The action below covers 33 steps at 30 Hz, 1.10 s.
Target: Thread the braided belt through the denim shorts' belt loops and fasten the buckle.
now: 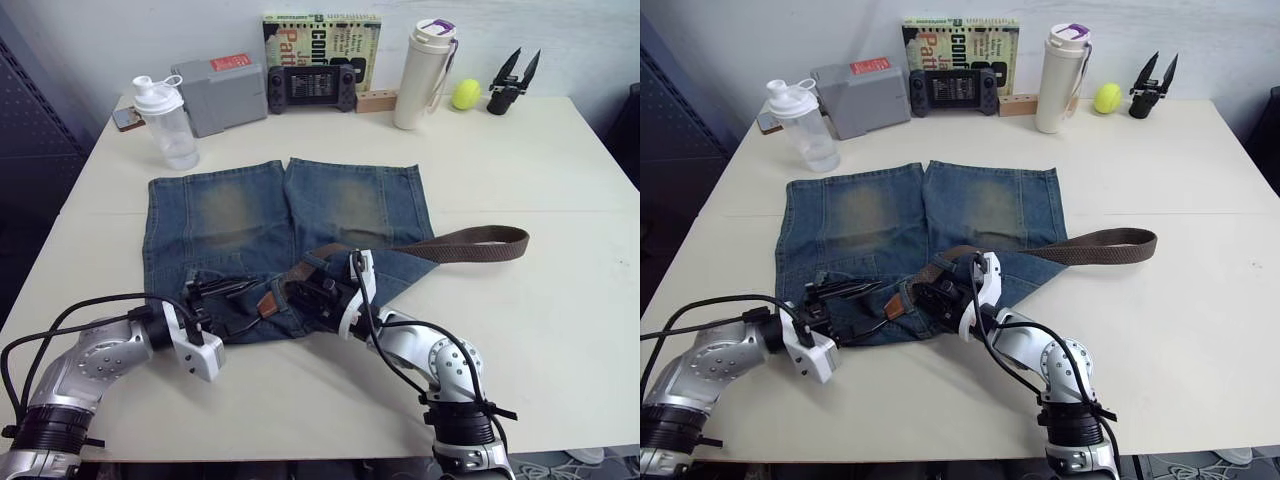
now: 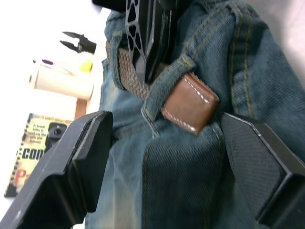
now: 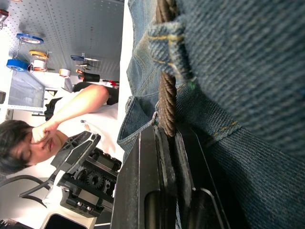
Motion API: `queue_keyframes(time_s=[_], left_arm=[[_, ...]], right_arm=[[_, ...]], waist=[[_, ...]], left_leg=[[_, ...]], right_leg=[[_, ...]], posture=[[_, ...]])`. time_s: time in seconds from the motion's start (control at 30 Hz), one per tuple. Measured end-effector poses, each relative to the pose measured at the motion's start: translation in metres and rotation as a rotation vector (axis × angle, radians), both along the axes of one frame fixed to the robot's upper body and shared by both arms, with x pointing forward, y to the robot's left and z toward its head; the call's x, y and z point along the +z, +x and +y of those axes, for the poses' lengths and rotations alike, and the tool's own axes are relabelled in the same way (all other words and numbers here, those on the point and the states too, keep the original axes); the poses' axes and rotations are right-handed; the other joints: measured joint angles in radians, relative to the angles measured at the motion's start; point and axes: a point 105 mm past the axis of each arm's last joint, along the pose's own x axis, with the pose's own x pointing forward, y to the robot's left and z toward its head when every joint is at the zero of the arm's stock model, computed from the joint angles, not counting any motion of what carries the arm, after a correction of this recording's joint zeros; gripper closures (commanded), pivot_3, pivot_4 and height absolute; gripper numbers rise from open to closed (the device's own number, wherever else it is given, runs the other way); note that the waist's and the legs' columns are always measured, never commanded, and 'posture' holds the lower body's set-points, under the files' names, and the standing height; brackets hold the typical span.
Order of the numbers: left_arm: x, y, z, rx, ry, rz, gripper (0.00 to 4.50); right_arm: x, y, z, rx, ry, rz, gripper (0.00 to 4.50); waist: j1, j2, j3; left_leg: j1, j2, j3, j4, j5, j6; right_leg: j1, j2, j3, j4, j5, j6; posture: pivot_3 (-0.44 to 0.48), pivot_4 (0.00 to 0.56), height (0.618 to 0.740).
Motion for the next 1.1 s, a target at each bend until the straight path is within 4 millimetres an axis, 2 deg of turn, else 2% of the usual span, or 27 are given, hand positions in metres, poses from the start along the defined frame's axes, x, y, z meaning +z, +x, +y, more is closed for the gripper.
queue_keyframes(time_s=[0.27, 0.4, 0.83, 1.1], left_arm=[[-0.002, -0.008, -0.013, -0.076, 0.011, -0.011, 0.59], [0.002, -0.002, -0.016, -0.075, 0.03, -0.055, 0.59], [0.001, 0.004, -0.004, -0.02, 0.071, -0.081, 0.59], [0.002, 0.003, -0.004, -0.017, 0.063, -0.086, 0.59]], right_arm=[[-0.001, -0.001, 0.0, 0.004, -0.007, 0.003, 4.5], [-0.001, -0.001, 0.0, 0.005, -0.007, 0.004, 4.5], [-0.002, -0.002, 0.001, 0.012, -0.011, 0.004, 4.5], [-0.002, -0.002, 0.001, 0.012, -0.011, 0.004, 4.5]], waist=[[0.0, 0.0, 0.0], [0.001, 0.0, 0.0], [0.0, 0.0, 0.0], [0.001, 0.0, 0.0]], left_leg=[[0.0, 0.0, 0.0, 0.0, 0.0, 0.0], [0.0, 0.0, 0.0, 0.0, 0.0, 0.0], [0.0, 0.0, 0.0, 0.0, 0.0, 0.0], [0.0, 0.0, 0.0, 0.0, 0.0, 0.0]], right_leg=[[0.0, 0.0, 0.0, 0.0, 0.0, 0.0], [0.0, 0.0, 0.0, 0.0, 0.0, 0.0], [0.0, 0.0, -0.001, 0.0, 0.0, 0.0], [0.0, 0.0, -0.001, 0.0, 0.0, 0.0]], posture=[[0.0, 0.15, 0.731], [0.0, 0.15, 0.731], [0.0, 0.15, 0.731], [0.0, 0.15, 0.731]])
